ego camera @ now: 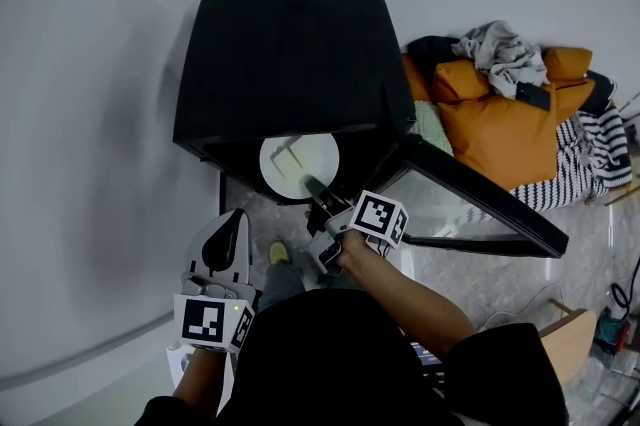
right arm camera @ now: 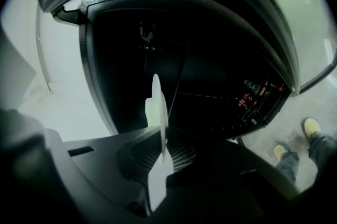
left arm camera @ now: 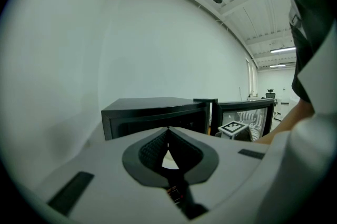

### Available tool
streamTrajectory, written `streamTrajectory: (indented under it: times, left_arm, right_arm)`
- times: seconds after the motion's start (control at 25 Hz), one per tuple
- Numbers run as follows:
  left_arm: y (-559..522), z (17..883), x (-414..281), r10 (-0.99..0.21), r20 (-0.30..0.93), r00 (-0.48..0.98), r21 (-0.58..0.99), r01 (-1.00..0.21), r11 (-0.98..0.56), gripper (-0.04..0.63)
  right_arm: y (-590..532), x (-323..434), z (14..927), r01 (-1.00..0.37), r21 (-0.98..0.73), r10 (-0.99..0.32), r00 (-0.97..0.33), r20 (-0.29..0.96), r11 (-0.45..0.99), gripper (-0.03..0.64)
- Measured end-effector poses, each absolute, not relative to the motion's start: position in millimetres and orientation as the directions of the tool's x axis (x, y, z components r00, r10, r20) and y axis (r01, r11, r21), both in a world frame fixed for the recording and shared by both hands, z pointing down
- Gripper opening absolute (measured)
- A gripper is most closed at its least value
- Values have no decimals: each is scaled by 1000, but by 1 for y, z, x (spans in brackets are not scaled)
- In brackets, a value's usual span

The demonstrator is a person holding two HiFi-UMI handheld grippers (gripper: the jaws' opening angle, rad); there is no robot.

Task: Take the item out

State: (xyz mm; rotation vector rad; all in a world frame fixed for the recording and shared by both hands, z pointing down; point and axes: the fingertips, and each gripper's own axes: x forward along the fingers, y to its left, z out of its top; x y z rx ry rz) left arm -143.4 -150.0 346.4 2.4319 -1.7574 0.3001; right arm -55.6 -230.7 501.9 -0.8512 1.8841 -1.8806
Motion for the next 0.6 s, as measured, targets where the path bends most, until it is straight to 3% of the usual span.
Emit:
streamTrajectory:
  times: [0.6]
  left_arm:
    - [-146, 354, -127, -908, 232, 348, 20, -935, -353, 8]
  right_arm:
    - [-148, -12, 451, -217, -976, -457, -868, 194, -2, 26]
